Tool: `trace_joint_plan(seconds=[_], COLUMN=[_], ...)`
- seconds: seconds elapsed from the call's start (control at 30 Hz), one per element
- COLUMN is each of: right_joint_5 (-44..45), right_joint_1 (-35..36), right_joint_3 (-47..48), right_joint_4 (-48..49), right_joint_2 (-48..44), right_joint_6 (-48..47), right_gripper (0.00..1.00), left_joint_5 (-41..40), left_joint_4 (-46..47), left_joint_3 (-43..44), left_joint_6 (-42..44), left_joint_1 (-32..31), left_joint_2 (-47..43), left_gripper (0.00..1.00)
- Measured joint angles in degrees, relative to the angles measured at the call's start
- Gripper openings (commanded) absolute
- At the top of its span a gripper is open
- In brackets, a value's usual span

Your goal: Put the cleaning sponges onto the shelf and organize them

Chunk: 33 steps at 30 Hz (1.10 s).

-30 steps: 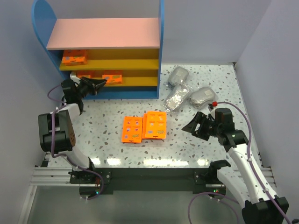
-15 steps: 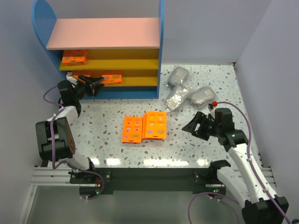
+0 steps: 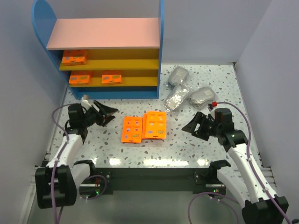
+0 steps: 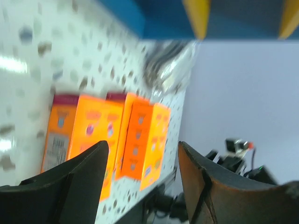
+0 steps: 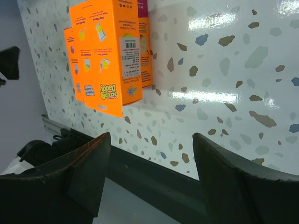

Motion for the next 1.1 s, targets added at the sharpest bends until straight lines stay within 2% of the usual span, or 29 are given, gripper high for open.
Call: trace_joint_plan(seconds=[0.13,0.2,0.37,0.47,0.7,0.97,1.07,1.1], right_joint_5=[0.0,0.0,0.0,0.0,0.0,0.0,0.0,0.0], right_joint_1=[0.0,0.0,0.0,0.0,0.0,0.0,0.0,0.0], right_joint_3=[-0.1,-0.1,-0.3,-0.8,-1.0,-1.0,-1.0,-1.0], right_joint_4=[0.0,0.0,0.4,0.4,0.5,1.5,2.0,2.2], right_joint_2=[0.0,0.0,0.0,-0.1,-0.4,-0.4,-0.3,-0.2], right_joint_6=[0.0,0.0,0.3,0.6,1.0,1.5,1.9,2.1], right_gripper=[0.74,0.74,0.75,0.75,0.75,0.75,0.73,0.73], left_joint_5=[-2.5,-3.9,-7.7,-9.1,-10.0,-10.0,-10.2,-10.3], left_joint_4=[-8.5,-12.9,-22.7,-24.8,-23.9,-9.3,-3.4,-1.4], left_joint_3=[-9.0,-13.3,-17.2,-18.0,-21.5,-21.6,-21.6,-21.6], left_joint_6=[2.0,1.2,-1.2,-2.2,-4.0,-8.5,-10.2,-11.0], left_joint_1=[-10.4,-13.6,-15.1,-15.2,-16.4,-19.1,-21.4,-22.2], left_joint_2=[-8.9,-14.8,-27.0,-28.9,-21.4,-10.8,-5.5,-3.4], left_gripper=[0.66,0.66,0.65,0.65,0.63,0.62,0.53,0.4])
